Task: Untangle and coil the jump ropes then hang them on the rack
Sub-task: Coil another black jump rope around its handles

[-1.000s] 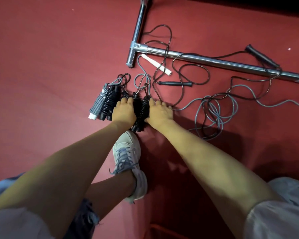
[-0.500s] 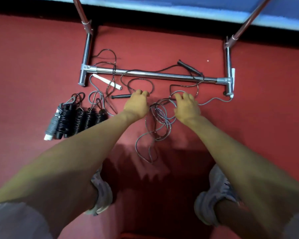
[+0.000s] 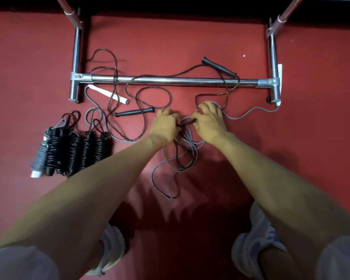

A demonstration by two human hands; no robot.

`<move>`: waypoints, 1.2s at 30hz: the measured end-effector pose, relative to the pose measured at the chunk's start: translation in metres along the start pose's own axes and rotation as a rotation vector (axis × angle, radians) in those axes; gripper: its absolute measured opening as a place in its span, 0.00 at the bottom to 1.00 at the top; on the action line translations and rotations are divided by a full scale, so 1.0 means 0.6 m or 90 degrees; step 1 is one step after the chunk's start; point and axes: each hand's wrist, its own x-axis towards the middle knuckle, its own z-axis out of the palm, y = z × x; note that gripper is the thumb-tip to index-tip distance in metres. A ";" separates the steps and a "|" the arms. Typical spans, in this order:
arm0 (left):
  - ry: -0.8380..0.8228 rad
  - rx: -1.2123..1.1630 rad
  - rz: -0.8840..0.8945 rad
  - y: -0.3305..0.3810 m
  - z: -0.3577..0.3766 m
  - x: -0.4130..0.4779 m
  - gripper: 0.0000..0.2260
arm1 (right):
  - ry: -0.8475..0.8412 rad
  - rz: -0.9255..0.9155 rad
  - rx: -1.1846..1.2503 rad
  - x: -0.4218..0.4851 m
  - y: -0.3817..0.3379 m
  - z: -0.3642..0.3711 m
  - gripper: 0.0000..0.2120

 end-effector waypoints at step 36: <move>0.040 -0.247 0.213 0.210 -0.406 -0.359 0.25 | 0.135 -0.133 0.728 -0.334 -0.205 -0.549 0.11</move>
